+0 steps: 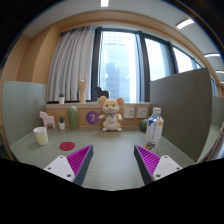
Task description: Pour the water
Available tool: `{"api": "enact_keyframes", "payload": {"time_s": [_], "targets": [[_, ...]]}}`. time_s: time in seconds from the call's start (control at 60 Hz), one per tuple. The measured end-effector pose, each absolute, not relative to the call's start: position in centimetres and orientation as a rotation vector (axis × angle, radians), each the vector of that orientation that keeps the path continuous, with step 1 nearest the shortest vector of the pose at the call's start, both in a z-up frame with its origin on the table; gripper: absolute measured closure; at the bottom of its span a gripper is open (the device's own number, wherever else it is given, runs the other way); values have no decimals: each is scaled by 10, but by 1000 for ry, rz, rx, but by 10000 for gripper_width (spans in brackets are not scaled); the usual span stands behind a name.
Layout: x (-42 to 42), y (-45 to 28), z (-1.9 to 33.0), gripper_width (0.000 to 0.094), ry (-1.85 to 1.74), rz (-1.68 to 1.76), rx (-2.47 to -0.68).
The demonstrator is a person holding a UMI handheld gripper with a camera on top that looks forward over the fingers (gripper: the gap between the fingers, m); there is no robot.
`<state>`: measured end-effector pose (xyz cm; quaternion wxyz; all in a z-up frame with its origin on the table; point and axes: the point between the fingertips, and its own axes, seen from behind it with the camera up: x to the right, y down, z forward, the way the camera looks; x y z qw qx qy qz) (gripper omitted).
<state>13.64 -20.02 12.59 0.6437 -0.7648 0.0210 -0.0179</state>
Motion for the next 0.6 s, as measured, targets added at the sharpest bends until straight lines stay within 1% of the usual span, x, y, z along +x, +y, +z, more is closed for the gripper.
{"api": "enact_keyframes", "payload": {"time_s": [0.1, 0.2, 0.283, 0.5, 0.6], "targets": [[197, -195, 110, 88, 145, -56, -1757], [249, -181, 105, 98, 228, -76, -1751], [280, -164, 108, 97, 245, -111, -1735], [314, -109, 119, 99, 201, -177, -1708], [323, -85, 121, 141, 221, -177, -1699]]}}
